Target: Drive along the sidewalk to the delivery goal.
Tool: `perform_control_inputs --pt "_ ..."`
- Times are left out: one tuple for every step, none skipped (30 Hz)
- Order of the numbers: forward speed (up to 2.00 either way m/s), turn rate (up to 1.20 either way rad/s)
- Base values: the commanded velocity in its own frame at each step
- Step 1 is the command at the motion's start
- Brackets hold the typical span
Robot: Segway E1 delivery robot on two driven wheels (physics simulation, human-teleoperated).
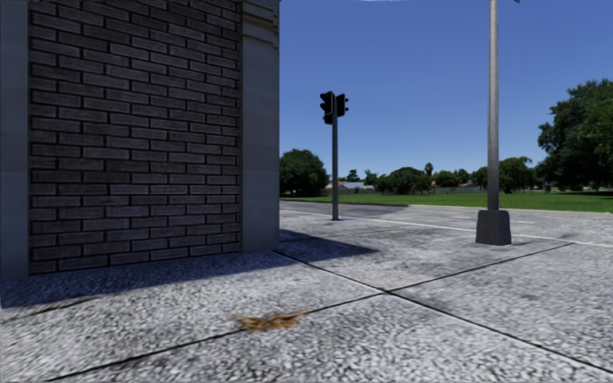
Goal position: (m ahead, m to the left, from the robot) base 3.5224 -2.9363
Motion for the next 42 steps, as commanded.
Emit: perform_control_inputs --pt "1.09 -0.57" --pt "1.09 -0.57" --pt "1.08 -0.58" --pt "1.08 -0.58" --pt "1.08 -0.58" --pt "1.08 -0.58" --pt "1.07 -0.58" --pt "1.06 -0.58" --pt "1.05 -0.58" --pt "1.05 -0.58" --pt "1.01 -0.58" --pt "0.98 -0.58" --pt "0.98 -0.58" --pt "0.98 -0.58" --pt "0.98 -0.58" --pt "0.97 -0.58" --pt "0.97 -0.58" --pt "0.97 -0.58" --pt "0.97 -0.58" --pt "0.97 -0.58" --pt "0.97 -0.58" --pt "0.97 -0.58" --pt "0.97 -0.58" --pt "0.97 -0.58" --pt "0.97 -0.58" --pt "0.97 -0.58" --pt "0.97 -0.58" --pt "0.97 -0.58" --pt "0.97 -0.58" --pt "0.97 -0.58" --pt "0.97 -0.58" --pt "0.97 -0.58" --pt "0.97 -0.58" --pt "0.97 -0.51" --pt "0.96 -0.32" --pt "0.96 -0.32" --pt "0.96 -0.18" --pt "0.95 -0.05" --pt "0.95 -0.01" --pt "0.95 -0.01" --pt "0.94 -0.07" --pt "0.92 -0.19"
